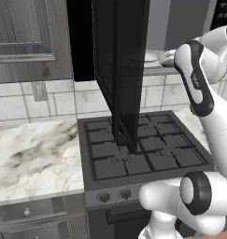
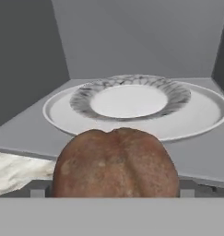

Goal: Pick the potato from the microwave and place it on plate located on the counter.

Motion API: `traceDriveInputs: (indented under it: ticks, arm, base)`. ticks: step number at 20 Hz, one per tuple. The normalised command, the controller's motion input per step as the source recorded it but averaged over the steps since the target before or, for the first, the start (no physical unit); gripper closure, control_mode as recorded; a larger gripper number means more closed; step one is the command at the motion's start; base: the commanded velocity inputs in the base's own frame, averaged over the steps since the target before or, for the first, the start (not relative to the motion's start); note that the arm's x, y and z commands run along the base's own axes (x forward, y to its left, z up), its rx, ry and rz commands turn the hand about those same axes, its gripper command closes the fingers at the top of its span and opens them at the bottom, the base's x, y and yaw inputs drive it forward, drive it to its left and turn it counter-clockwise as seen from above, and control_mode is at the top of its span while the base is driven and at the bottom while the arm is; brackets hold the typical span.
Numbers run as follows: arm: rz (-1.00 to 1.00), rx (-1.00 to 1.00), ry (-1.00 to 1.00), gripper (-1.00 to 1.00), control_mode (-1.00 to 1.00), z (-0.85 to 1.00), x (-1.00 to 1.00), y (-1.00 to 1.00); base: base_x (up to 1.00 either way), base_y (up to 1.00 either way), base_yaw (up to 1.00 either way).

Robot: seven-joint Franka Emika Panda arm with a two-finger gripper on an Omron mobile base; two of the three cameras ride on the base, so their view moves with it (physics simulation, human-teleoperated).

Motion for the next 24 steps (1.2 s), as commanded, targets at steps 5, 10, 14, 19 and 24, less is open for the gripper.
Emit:
traceDriveInputs:
  ticks: [5, 10, 14, 19, 24]
  arm:
    - [0.01, -0.16, 0.29, 1.00, -1.00, 0.00, -1.00, -0.07]
    - [-0.13, -0.08, 0.45, 1.00, -1.00, -0.38, -0.68, -0.64]
    - [-0.18, 0.00, 0.36, 1.00, -1.00, -0.78, -0.27, -1.00]
    - [-0.24, 0.00, 0.22, 1.00, -1.00, -0.86, -0.02, -1.00]
    - [-0.27, 0.00, 0.09, 1.00, -1.00, -0.87, 0.13, -1.00]
  base:
    - [0.00, 0.00, 0.00]
    - [0.00, 0.00, 0.00]
    - [0.00, 0.00, 0.00]
    - [0.00, 0.00, 0.00]
    - [0.00, 0.00, 0.00]
